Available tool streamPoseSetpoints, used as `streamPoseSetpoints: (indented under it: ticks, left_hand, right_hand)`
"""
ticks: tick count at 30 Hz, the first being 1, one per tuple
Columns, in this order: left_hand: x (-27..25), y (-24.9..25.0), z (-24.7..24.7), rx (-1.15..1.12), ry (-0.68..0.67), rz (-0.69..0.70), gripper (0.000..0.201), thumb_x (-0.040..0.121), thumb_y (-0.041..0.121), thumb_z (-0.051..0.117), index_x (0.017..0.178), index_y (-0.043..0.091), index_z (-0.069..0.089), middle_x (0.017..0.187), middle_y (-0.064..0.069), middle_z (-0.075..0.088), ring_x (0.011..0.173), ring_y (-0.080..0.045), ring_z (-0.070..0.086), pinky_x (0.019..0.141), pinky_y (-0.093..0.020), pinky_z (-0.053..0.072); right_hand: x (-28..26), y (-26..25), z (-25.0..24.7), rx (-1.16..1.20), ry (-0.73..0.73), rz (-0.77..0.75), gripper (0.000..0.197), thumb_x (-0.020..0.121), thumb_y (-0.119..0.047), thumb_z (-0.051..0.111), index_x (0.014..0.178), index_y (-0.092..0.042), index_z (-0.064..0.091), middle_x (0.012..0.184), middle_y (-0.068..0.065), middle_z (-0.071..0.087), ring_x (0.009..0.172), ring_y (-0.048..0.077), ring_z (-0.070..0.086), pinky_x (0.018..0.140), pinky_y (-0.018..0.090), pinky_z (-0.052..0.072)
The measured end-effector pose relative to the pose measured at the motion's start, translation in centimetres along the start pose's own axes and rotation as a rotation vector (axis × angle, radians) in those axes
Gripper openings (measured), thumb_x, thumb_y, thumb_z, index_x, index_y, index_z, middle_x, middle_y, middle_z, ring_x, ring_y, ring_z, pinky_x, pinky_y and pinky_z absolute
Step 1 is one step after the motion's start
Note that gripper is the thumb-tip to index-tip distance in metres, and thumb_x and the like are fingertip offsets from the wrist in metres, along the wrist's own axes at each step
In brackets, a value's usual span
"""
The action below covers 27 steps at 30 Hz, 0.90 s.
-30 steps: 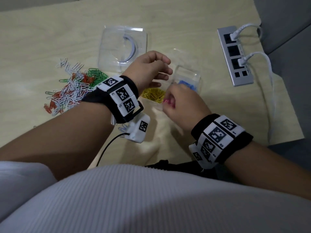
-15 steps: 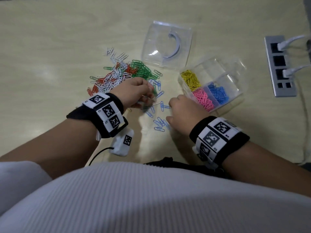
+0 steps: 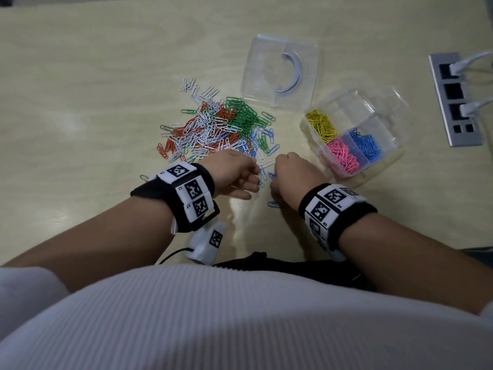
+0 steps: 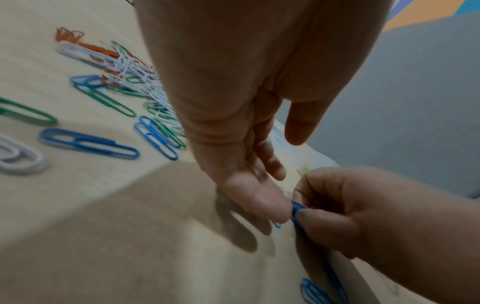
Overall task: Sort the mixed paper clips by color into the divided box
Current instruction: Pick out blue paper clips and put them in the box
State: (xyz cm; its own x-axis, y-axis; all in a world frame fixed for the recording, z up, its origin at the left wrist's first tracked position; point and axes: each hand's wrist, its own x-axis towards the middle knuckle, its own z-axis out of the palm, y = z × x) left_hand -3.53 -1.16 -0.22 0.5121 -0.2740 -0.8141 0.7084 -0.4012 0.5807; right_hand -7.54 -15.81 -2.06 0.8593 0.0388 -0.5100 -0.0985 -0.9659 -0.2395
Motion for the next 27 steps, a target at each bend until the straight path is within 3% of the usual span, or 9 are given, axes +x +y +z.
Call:
streamPoseSetpoints:
  ticks: [5, 9, 13, 17, 21, 23, 27]
  left_hand:
    - [0.3, 0.2, 0.7, -0.132, -0.059, -0.030, 0.035, 0.102, 0.034, 0.039, 0.088, 0.009, 0.060, 0.073, -0.008, 0.065, 0.064, -0.019, 0.065, 0.071, -0.037, 0.058]
    - [0.3, 0.3, 0.7, -0.189, -0.035, -0.011, 0.023, 0.097, 0.019, 0.045, 0.087, 0.006, 0.061, 0.067, -0.008, 0.062, 0.052, -0.016, 0.063, 0.051, -0.032, 0.056]
    - [0.4, 0.2, 0.1, -0.133, -0.064, -0.069, 0.030, 0.099, 0.020, 0.042, 0.079, 0.008, 0.061, 0.065, -0.005, 0.064, 0.056, -0.014, 0.061, 0.058, -0.027, 0.057]
    - [0.3, -0.3, -0.8, -0.131, -0.063, -0.092, 0.036, 0.102, 0.026, 0.037, 0.077, 0.011, 0.060, 0.061, -0.002, 0.062, 0.048, -0.009, 0.060, 0.053, -0.023, 0.056]
    - [0.1, -0.9, -1.7, -0.142, -0.030, -0.093, 0.033, 0.101, 0.024, 0.041, 0.078, 0.010, 0.061, 0.061, -0.002, 0.062, 0.048, -0.009, 0.060, 0.048, -0.021, 0.054]
    - [0.0, -1.1, -2.0, -0.147, -0.018, -0.096, 0.032, 0.100, 0.023, 0.042, 0.079, 0.009, 0.062, 0.062, -0.003, 0.063, 0.050, -0.010, 0.060, 0.048, -0.022, 0.054]
    - [-0.1, -1.3, -2.4, -0.131, -0.002, -0.103, 0.032, 0.100, 0.024, 0.044, 0.080, 0.008, 0.063, 0.063, -0.005, 0.064, 0.053, -0.012, 0.062, 0.055, -0.026, 0.058]
  right_hand:
    - [-1.0, -1.0, -1.4, 0.199, 0.103, -0.076, 0.018, 0.085, -0.024, 0.059, 0.097, -0.010, 0.057, 0.100, 0.009, 0.053, 0.095, 0.029, 0.055, 0.077, 0.033, 0.041]
    - [-1.9, -3.0, -1.9, 0.337, 0.120, -0.211, 0.014, 0.080, -0.018, 0.066, 0.093, -0.019, 0.060, 0.093, -0.001, 0.054, 0.086, 0.017, 0.054, 0.073, 0.025, 0.039]
    - [-2.2, -1.9, -1.8, 0.415, 0.185, -0.129, 0.017, 0.078, -0.016, 0.061, 0.093, -0.020, 0.053, 0.095, 0.001, 0.050, 0.080, 0.017, 0.050, 0.072, 0.029, 0.042]
    - [-2.7, -0.7, 0.0, 0.021, -0.102, 0.052, 0.050, 0.076, -0.030, 0.072, 0.111, -0.015, 0.039, 0.110, 0.008, 0.038, 0.089, 0.029, 0.054, 0.068, 0.033, 0.041]
    - [-2.4, -1.1, 1.3, 0.032, 0.025, -0.018, 0.020, 0.089, -0.011, 0.049, 0.108, -0.013, 0.043, 0.110, 0.011, 0.040, 0.088, 0.032, 0.053, 0.065, 0.034, 0.033]
    - [-2.0, -1.1, 1.4, 0.008, 0.053, -0.033, 0.020, 0.091, -0.006, 0.042, 0.109, -0.010, 0.049, 0.110, 0.013, 0.044, 0.091, 0.033, 0.054, 0.066, 0.034, 0.035]
    - [-1.1, -0.8, 1.4, -0.036, 0.025, -0.040, 0.016, 0.090, -0.010, 0.048, 0.106, -0.007, 0.053, 0.107, 0.014, 0.049, 0.095, 0.034, 0.056, 0.067, 0.032, 0.035]
